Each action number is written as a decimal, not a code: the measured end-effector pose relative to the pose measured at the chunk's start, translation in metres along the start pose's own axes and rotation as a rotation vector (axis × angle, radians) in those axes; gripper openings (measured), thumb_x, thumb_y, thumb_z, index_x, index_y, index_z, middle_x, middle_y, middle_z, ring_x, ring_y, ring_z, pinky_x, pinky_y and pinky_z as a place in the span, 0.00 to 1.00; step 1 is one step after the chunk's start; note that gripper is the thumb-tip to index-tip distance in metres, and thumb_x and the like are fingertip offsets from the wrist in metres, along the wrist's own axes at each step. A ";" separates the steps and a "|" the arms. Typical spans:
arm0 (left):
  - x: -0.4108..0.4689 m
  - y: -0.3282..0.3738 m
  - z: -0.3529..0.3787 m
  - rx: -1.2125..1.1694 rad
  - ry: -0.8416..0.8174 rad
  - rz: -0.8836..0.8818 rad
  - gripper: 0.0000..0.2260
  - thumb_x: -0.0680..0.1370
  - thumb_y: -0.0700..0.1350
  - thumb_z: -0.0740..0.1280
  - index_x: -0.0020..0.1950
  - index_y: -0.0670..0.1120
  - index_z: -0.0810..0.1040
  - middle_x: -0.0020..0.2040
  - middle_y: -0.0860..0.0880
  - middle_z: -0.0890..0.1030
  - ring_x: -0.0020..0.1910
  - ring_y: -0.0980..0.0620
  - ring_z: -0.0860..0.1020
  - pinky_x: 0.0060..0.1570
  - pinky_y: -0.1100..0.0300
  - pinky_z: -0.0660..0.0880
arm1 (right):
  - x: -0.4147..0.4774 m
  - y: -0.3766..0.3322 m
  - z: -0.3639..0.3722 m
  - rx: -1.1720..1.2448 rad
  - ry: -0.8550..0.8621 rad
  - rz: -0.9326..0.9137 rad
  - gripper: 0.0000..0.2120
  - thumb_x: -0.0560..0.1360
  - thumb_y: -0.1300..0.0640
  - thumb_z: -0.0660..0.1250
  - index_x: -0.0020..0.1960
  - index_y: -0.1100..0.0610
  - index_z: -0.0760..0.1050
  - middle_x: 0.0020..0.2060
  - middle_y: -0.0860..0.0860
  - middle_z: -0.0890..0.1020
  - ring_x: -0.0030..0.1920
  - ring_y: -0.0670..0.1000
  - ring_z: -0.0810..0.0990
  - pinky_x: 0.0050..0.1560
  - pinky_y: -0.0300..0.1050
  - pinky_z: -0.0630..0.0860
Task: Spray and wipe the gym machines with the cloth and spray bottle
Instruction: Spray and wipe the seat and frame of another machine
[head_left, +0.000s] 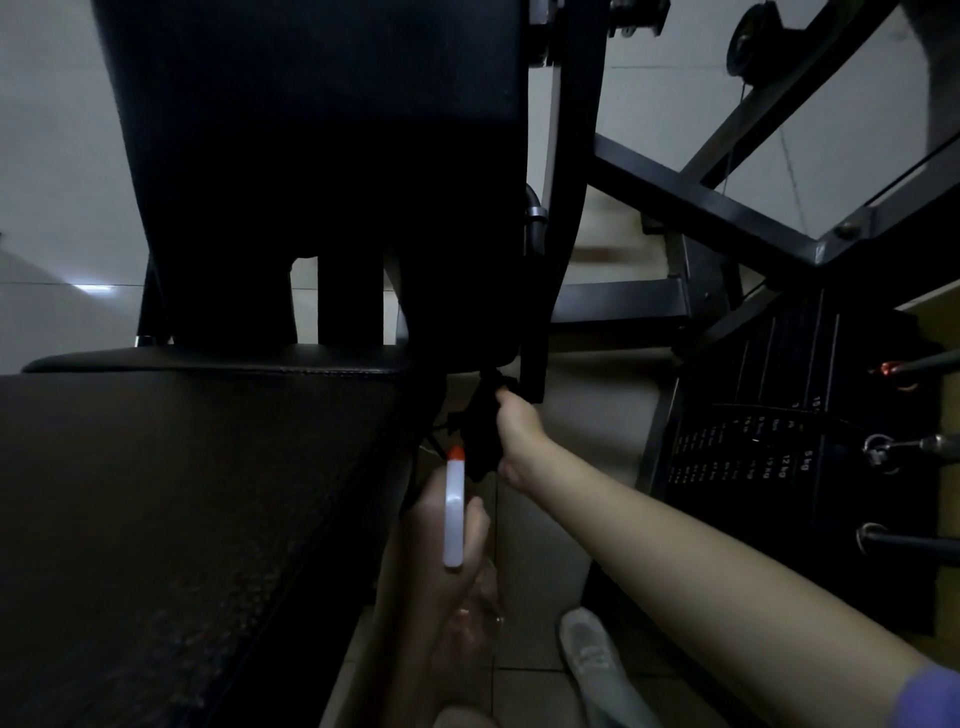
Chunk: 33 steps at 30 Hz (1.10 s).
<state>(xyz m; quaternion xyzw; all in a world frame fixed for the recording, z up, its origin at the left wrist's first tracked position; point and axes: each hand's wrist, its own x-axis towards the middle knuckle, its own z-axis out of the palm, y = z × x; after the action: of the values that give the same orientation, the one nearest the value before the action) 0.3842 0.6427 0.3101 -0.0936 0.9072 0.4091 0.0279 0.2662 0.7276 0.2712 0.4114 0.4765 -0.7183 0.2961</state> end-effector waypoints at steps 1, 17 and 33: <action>0.004 0.002 0.000 -0.012 -0.003 0.029 0.18 0.73 0.55 0.58 0.55 0.47 0.76 0.40 0.52 0.78 0.40 0.53 0.79 0.40 0.58 0.77 | 0.001 -0.001 -0.008 0.026 0.000 0.005 0.16 0.81 0.50 0.57 0.40 0.58 0.73 0.30 0.54 0.79 0.26 0.51 0.77 0.27 0.39 0.73; 0.029 0.000 0.014 0.036 -0.085 -0.025 0.08 0.74 0.49 0.59 0.35 0.50 0.67 0.27 0.53 0.69 0.27 0.58 0.70 0.29 0.64 0.64 | -0.007 -0.011 -0.035 0.032 0.046 0.017 0.14 0.80 0.48 0.57 0.45 0.57 0.72 0.35 0.53 0.75 0.29 0.51 0.75 0.28 0.42 0.69; 0.010 -0.024 0.014 0.022 0.045 0.101 0.24 0.82 0.58 0.54 0.59 0.41 0.78 0.52 0.41 0.82 0.49 0.50 0.78 0.53 0.55 0.76 | -0.006 -0.016 0.006 0.380 -0.032 0.016 0.14 0.82 0.49 0.53 0.48 0.57 0.72 0.36 0.51 0.76 0.35 0.50 0.76 0.38 0.43 0.74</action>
<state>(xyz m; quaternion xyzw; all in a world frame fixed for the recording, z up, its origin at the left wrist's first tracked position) 0.3783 0.6360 0.2813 -0.0564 0.9157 0.3977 -0.0120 0.2541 0.7282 0.2852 0.4520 0.3243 -0.7996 0.2263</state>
